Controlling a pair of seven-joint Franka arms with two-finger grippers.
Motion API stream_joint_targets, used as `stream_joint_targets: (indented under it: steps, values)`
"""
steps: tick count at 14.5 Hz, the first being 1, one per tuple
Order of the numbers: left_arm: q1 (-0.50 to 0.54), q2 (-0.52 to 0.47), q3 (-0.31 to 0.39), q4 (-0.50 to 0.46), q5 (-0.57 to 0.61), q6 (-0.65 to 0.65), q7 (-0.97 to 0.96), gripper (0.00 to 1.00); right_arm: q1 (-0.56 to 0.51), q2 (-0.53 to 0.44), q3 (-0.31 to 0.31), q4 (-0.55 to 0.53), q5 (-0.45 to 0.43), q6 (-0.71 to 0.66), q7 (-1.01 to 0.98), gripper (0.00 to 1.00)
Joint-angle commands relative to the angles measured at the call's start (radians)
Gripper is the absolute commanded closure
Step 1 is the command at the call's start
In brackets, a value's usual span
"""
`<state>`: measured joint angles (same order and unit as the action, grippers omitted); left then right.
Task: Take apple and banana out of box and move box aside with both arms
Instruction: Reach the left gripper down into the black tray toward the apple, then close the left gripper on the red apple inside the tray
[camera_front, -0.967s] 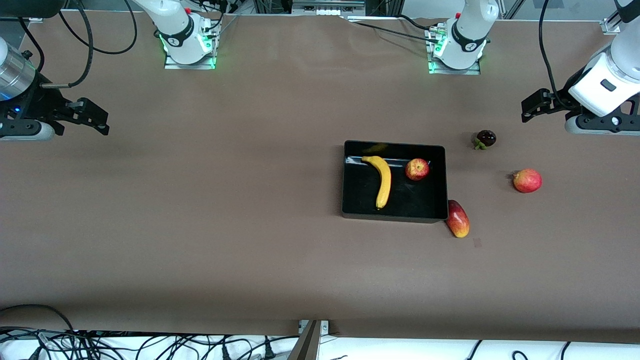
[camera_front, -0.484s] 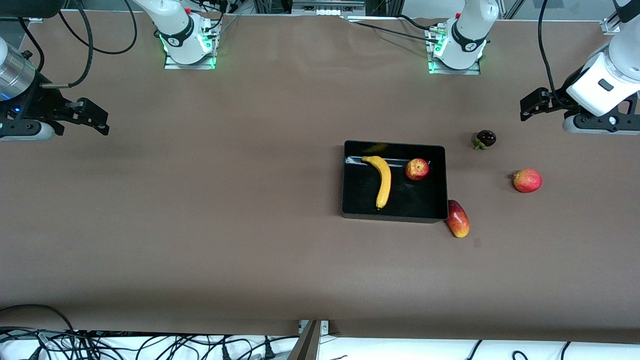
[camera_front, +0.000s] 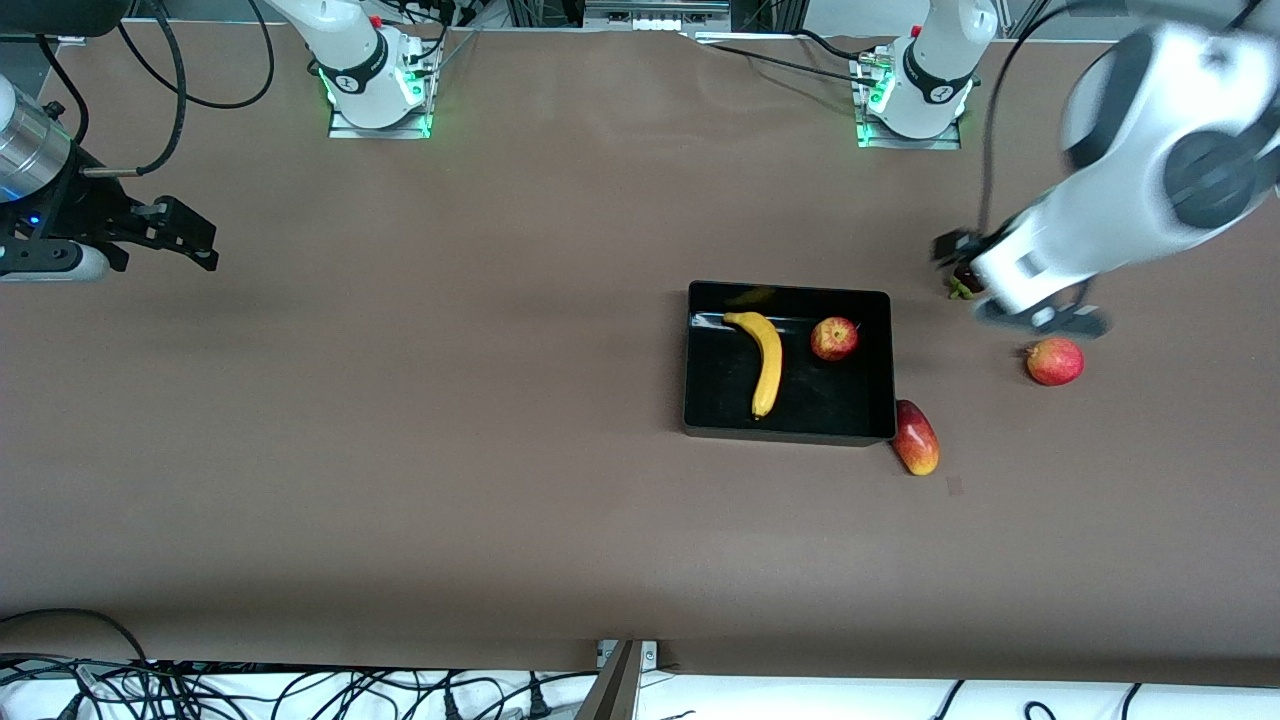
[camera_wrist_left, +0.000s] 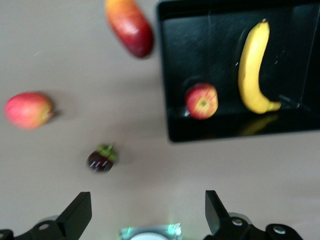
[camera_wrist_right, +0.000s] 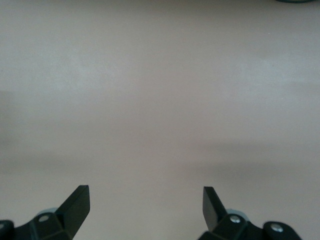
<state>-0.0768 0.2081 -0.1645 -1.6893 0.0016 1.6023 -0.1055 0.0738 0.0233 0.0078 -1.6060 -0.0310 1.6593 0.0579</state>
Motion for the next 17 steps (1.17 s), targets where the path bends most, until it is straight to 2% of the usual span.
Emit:
stream_joint_targets:
  steps: [1, 3, 6, 11, 15, 17]
  values:
    - [-0.006, 0.100, -0.056, 0.022, -0.015, 0.111, -0.089, 0.00, -0.017, 0.009, 0.012, 0.020, 0.020, -0.003, 0.003, 0.00]
    - [-0.035, 0.178, -0.064, 0.008, 0.003, 0.212, -0.128, 0.00, -0.017, 0.009, 0.012, 0.020, 0.020, -0.004, 0.003, 0.00]
    - [-0.056, 0.234, -0.066, -0.029, 0.001, 0.323, -0.129, 0.00, -0.017, 0.009, 0.012, 0.020, 0.020, -0.004, 0.003, 0.00]
    - [-0.067, 0.225, -0.066, -0.272, 0.003, 0.569, -0.131, 0.00, -0.017, 0.009, 0.012, 0.020, 0.020, -0.004, 0.003, 0.00]
    - [-0.090, 0.229, -0.064, -0.357, 0.011, 0.695, -0.134, 0.00, -0.017, 0.009, 0.008, 0.020, 0.020, -0.004, 0.002, 0.00]
    - [-0.093, 0.232, -0.064, -0.374, 0.059, 0.719, -0.143, 0.00, -0.017, 0.009, 0.003, 0.020, 0.020, -0.004, 0.002, 0.00]
